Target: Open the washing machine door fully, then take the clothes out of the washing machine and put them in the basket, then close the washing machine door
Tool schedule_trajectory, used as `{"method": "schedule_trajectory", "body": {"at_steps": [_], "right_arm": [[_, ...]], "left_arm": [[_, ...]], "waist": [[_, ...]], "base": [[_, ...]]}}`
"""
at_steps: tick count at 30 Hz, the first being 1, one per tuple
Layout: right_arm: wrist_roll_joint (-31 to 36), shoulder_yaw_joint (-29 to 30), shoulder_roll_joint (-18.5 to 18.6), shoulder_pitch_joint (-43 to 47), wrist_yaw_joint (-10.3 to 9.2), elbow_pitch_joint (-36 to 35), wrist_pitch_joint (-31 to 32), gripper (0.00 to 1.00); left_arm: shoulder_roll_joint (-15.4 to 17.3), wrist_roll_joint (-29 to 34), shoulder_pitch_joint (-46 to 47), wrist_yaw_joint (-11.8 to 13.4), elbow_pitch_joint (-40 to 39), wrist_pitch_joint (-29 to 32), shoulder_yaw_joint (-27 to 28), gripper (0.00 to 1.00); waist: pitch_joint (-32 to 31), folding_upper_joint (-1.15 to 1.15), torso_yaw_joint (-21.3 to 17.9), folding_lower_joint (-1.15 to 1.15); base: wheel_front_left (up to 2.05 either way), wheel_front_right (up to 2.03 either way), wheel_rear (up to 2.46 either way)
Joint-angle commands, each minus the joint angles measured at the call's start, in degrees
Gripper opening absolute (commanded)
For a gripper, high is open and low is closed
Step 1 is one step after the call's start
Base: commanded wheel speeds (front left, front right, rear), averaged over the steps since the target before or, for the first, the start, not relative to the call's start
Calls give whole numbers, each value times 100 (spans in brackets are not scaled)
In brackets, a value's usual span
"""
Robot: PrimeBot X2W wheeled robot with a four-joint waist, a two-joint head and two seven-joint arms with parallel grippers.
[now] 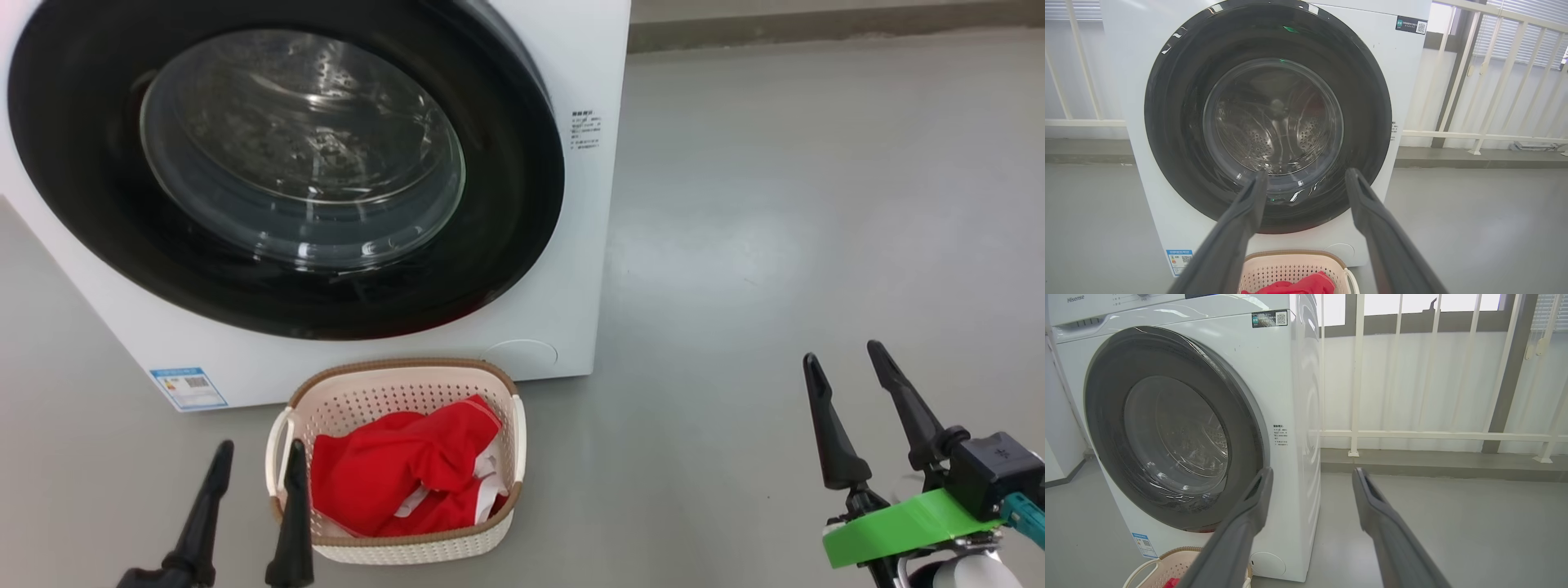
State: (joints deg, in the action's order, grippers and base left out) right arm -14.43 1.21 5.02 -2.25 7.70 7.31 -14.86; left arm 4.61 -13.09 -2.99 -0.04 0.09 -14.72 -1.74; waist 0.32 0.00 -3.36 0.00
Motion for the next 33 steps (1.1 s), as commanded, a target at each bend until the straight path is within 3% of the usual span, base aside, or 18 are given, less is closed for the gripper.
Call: {"method": "schedule_trajectory", "body": {"at_steps": [1, 25, 26, 33], "right_arm": [[54, -115, 20, -31, -21, -178, -14, 100], [138, 6, -53, 179, -21, -228, -14, 100], [89, 145, -120, 323, 0, -85, 1, 0], [9, 146, -227, 452, 1, 364, 44, 0]], "left_arm": [[73, 47, 30, -29, -161, -28, 213, 100], [123, 189, -157, -67, -80, -28, 122, 100], [36, 171, -252, -50, 35, 0, -51, 0], [-58, 92, -292, -54, 491, 31, -79, 0]], "waist": [[-88, 0, -6, 0], [-177, 0, 121, 0], [-176, 0, 121, 0], [-176, 0, 126, 0]], "base": [[0, 0, 0], [0, 0, 0], [0, 0, 0], [0, 0, 0]]}}
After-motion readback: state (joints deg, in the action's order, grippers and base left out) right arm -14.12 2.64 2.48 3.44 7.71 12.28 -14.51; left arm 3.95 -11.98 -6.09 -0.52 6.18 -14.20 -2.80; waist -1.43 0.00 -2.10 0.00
